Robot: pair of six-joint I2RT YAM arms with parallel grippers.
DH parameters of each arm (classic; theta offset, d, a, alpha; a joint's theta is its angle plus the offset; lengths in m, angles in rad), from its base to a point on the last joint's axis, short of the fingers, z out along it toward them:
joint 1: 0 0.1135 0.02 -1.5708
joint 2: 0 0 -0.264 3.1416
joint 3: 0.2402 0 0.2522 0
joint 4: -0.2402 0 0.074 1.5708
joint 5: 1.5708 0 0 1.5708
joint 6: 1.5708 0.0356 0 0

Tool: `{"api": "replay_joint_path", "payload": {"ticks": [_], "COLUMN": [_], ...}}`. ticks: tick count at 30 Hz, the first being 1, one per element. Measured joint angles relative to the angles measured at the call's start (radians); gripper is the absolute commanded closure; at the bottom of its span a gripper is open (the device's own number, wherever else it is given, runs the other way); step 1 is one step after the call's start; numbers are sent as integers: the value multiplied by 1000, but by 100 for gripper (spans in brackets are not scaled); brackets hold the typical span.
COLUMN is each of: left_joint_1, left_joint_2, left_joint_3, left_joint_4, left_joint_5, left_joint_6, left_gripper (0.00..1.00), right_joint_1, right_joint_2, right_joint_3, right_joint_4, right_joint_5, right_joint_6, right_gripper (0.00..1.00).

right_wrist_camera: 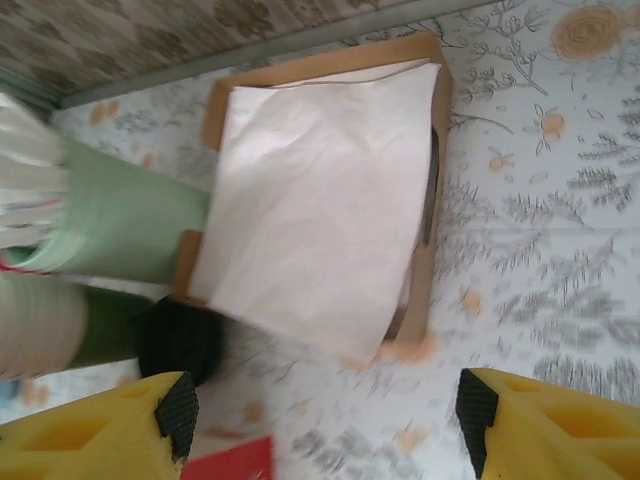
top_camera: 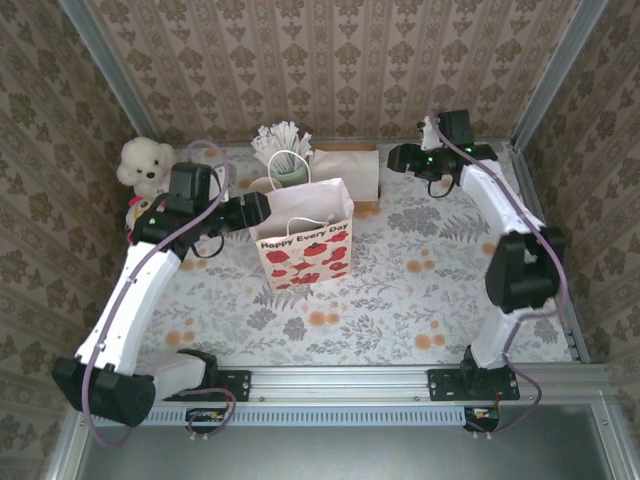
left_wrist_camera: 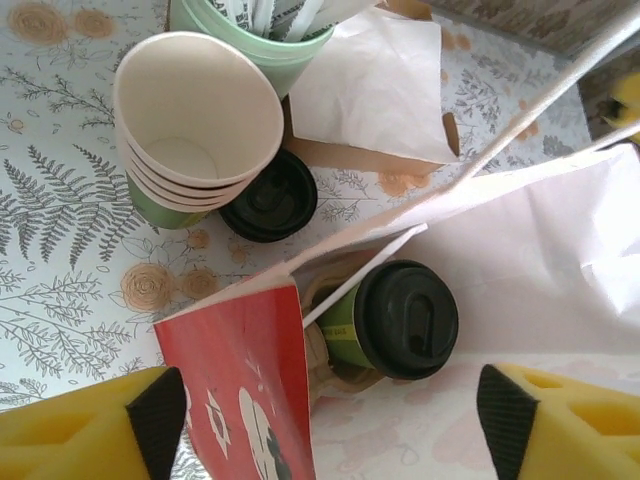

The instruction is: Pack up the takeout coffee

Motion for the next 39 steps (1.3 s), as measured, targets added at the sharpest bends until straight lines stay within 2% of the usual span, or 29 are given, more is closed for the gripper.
{"api": "replay_joint_path", "payload": {"ticks": [2, 6, 9, 13, 18, 24, 31, 39], "left_joint_1": [0, 7, 47, 105, 110, 58, -16, -59], "left_joint_2": [-56, -187, -262, -293, -277, -191, -127, -44], "left_joint_3": [-31, -106, -155, -189, -207, -208, -207, -197], "left_joint_4": [14, 37, 28, 33, 79, 127, 169, 174], "left_joint_5": [-32, -141, -192, -168, -52, 15, 51, 54], "left_joint_6": [-9, -51, -102, -147, -175, -180, -178, -162], "left_gripper": [1, 0, 0, 0, 0, 0, 0, 0], "right_joint_1": [0, 1, 1, 1, 1, 1, 0, 0], "right_joint_2": [119, 322, 424, 529, 633, 702, 718, 688], "right_joint_3": [74, 230, 323, 438, 568, 663, 678, 654], "right_joint_4": [7, 14, 16, 21, 30, 32, 35, 37], "right_joint_5": [-17, -41, -43, -54, -65, -80, -87, -64], "right_joint_6": [-38, -68, -68, -51, -23, 12, 28, -5], "right_gripper": [32, 34, 35, 40, 55, 74, 99, 100]}}
